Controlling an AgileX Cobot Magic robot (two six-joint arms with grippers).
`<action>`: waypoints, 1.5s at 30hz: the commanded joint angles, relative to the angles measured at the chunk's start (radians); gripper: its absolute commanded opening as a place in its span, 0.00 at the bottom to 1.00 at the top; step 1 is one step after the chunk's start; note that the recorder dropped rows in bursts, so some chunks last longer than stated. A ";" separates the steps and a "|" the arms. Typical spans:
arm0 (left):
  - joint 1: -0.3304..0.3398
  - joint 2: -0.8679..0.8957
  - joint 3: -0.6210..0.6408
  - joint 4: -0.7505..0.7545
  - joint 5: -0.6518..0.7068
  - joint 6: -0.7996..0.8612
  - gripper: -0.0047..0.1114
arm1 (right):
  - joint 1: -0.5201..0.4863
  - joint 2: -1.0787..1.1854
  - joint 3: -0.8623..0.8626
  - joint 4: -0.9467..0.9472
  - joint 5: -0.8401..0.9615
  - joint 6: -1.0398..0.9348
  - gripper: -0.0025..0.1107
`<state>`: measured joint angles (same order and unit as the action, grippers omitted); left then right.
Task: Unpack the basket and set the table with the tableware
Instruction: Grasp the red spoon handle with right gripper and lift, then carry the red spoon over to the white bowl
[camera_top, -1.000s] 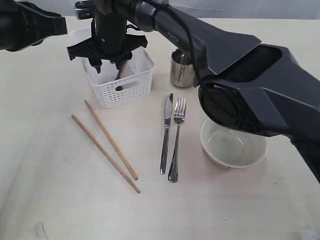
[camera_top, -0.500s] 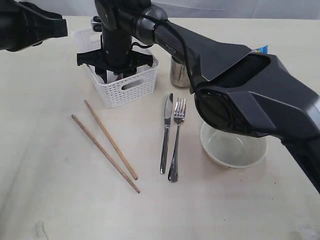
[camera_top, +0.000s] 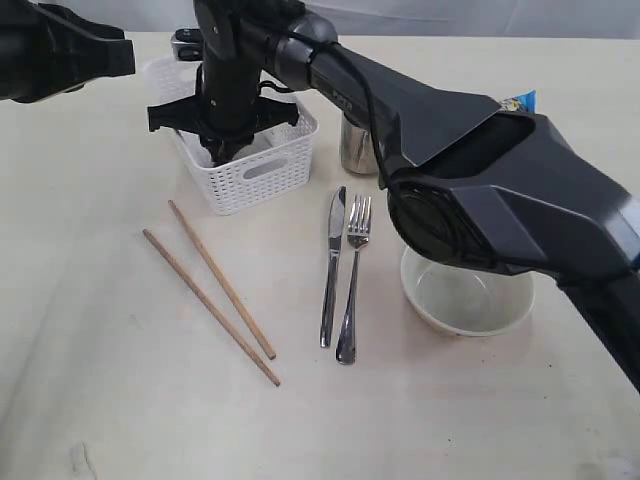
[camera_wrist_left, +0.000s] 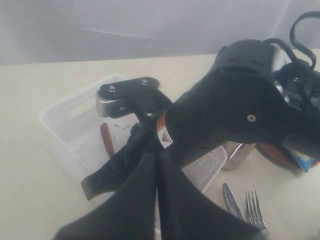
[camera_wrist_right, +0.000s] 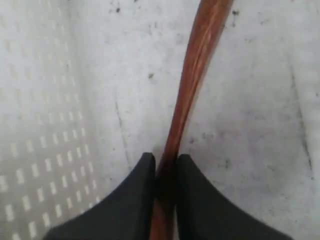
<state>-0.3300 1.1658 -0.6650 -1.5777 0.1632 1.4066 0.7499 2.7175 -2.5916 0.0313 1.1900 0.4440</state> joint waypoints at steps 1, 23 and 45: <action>-0.005 -0.004 0.006 -0.001 0.002 0.005 0.04 | -0.006 -0.013 -0.033 -0.042 0.031 -0.048 0.02; -0.005 -0.004 0.006 -0.001 0.002 0.014 0.04 | -0.002 -0.293 -0.020 -0.088 0.031 -0.188 0.02; -0.005 -0.059 0.023 -0.030 0.001 0.025 0.04 | -0.119 -1.298 1.351 -0.240 -0.219 -0.035 0.02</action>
<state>-0.3300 1.1240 -0.6449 -1.5923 0.1632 1.4279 0.6456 1.5509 -1.4077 -0.2299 1.0418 0.3871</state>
